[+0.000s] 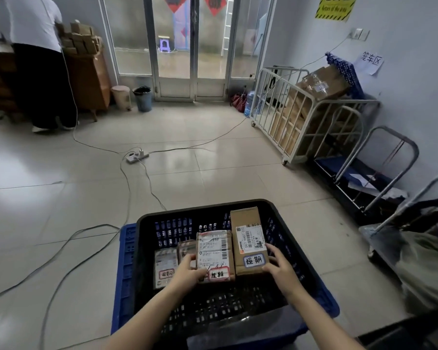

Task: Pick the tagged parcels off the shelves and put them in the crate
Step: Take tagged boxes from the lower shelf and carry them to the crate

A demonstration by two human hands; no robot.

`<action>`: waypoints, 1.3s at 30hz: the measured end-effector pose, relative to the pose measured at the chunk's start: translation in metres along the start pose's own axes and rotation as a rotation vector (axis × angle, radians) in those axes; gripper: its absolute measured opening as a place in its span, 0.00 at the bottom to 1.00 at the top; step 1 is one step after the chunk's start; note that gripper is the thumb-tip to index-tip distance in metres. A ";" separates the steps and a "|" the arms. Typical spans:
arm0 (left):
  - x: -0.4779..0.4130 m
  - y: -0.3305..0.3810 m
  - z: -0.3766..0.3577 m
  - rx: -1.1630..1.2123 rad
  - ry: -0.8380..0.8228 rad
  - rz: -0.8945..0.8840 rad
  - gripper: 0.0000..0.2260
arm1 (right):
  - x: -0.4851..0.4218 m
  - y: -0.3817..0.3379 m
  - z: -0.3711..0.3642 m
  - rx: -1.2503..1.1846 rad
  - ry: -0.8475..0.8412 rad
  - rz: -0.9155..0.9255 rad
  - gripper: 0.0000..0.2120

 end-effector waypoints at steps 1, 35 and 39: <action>-0.006 -0.003 -0.004 0.003 -0.005 0.020 0.21 | -0.008 0.002 0.002 0.007 0.001 -0.012 0.25; -0.162 -0.094 -0.076 -0.360 0.213 0.343 0.23 | -0.209 0.068 -0.015 0.389 -0.107 -0.196 0.32; -0.167 -0.096 -0.074 -0.486 0.135 0.330 0.29 | -0.210 0.068 -0.013 0.413 -0.101 -0.187 0.32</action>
Point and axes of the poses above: each hand's wrist, its own x-axis away from the middle knuckle, its own z-axis out of the back of the hand, y = z × x, the point moved 7 cm from there along -x, towards the middle knuckle, and after that the axes turned 13 degrees about -z, right-handed, at the moved point
